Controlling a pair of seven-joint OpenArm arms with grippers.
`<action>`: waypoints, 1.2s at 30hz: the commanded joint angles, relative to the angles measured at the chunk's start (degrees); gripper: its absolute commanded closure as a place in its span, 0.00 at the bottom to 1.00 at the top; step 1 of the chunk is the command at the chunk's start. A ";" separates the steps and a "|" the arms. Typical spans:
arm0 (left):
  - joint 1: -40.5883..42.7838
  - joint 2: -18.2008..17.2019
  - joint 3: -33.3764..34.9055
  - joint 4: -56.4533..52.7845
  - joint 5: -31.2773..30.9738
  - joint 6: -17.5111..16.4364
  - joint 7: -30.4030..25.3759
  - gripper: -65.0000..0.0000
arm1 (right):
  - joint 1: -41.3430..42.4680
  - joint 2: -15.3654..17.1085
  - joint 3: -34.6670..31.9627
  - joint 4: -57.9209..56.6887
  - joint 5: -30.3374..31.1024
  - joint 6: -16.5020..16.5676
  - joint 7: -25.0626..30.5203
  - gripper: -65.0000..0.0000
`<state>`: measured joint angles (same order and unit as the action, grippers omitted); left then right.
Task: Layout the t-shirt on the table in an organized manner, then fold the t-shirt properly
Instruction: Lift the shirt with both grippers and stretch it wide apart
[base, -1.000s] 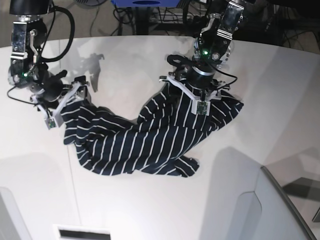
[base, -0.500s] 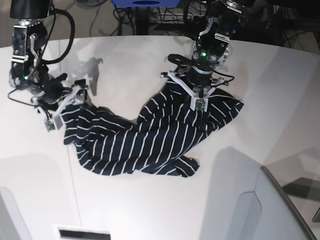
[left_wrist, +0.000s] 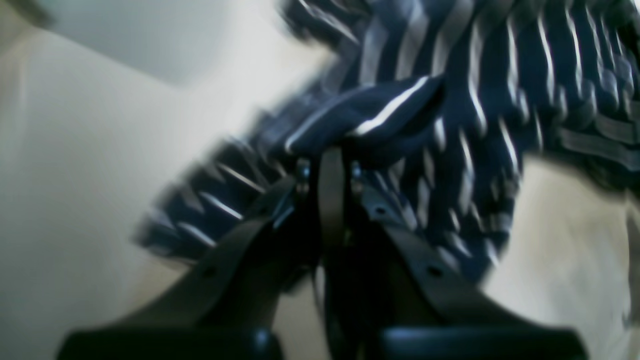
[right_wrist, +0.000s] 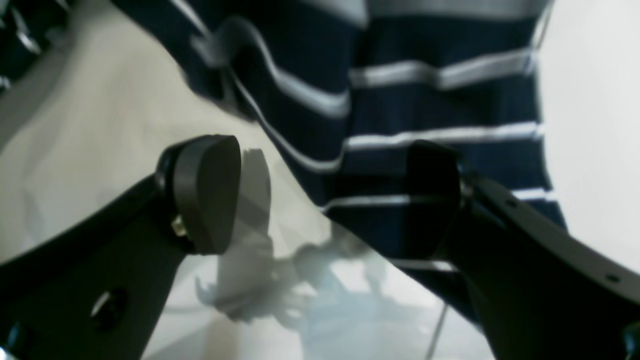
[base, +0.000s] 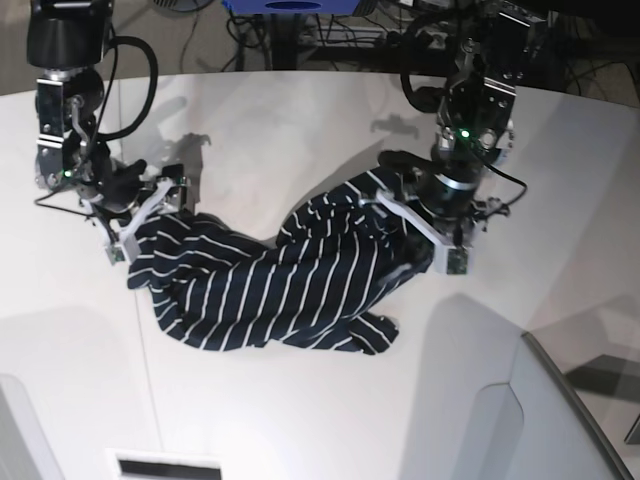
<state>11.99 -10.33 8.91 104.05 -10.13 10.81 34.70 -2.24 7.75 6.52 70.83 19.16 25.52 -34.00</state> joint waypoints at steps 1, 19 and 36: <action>-0.43 0.00 -0.60 2.02 -0.11 0.22 -0.10 1.00 | 1.05 0.38 0.11 -0.19 0.05 0.20 -0.07 0.24; -5.44 -0.27 -6.14 4.48 -0.11 0.14 1.92 1.00 | 1.58 5.22 1.87 10.54 0.23 0.11 -7.19 1.00; -21.44 0.09 -20.91 3.07 -8.11 0.14 4.20 1.00 | 13.98 13.22 5.12 24.34 0.14 0.28 -17.56 1.00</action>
<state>-8.45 -9.85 -11.92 106.41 -18.92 10.70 40.49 10.02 19.46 11.25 93.82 19.27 26.20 -53.08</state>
